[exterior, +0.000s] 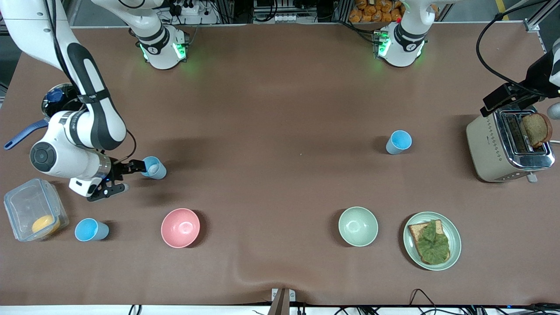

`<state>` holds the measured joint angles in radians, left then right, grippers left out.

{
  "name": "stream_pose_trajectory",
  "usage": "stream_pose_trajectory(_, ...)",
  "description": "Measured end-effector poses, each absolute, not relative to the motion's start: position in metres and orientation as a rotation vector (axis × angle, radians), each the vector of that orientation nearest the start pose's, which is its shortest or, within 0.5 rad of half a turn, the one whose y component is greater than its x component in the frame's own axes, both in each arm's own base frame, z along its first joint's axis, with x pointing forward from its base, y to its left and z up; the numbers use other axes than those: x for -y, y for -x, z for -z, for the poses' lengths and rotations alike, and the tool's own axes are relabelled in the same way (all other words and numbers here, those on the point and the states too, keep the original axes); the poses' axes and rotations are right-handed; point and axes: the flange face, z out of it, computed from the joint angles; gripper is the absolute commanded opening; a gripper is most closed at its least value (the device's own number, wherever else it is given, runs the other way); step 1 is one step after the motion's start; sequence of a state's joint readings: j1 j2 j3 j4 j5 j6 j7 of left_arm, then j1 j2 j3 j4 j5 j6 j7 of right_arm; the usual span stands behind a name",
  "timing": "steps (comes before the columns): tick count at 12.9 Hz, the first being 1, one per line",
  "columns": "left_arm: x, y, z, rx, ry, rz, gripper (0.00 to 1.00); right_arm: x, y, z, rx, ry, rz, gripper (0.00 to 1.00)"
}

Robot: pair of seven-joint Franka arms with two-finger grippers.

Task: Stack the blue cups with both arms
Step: 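Grasp and lift the cup with the right gripper while the left gripper reaches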

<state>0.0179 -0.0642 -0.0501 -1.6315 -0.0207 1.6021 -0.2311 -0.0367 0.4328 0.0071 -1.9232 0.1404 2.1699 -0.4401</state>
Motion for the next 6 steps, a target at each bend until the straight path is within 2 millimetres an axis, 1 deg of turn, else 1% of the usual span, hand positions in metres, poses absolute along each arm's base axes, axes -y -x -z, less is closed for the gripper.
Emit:
stream_pose_trajectory(1, 0.021, -0.537, -0.634, 0.314, 3.147, 0.051, 1.00, 0.009, -0.603, -0.249, 0.499, 2.922, -0.235, 1.00)
stream_pose_trajectory(2, 0.021, -0.537, -0.634, 0.314, 3.147, 0.051, 1.00, 0.008, -0.601, -0.245, 0.521, 2.911, -0.242, 0.88)
stream_pose_trajectory(3, 0.021, -0.537, -0.634, 0.314, 3.147, 0.051, 1.00, 0.007, -0.601, -0.239, 0.549, 2.904, -0.241, 0.73)
stream_pose_trajectory(4, 0.021, -0.537, -0.633, 0.314, 3.147, 0.050, 1.00, 0.008, -0.602, -0.230, 0.585, 2.898, -0.229, 0.45)
stream_pose_trajectory(5, 0.021, -0.538, -0.633, 0.307, 3.148, 0.049, 1.00, 0.008, -0.603, -0.222, 0.621, 2.891, -0.219, 0.13)
stream_pose_trajectory(6, 0.021, -0.538, -0.631, 0.288, 3.149, 0.045, 1.00, 0.009, -0.603, -0.214, 0.649, 2.882, -0.219, 0.00)
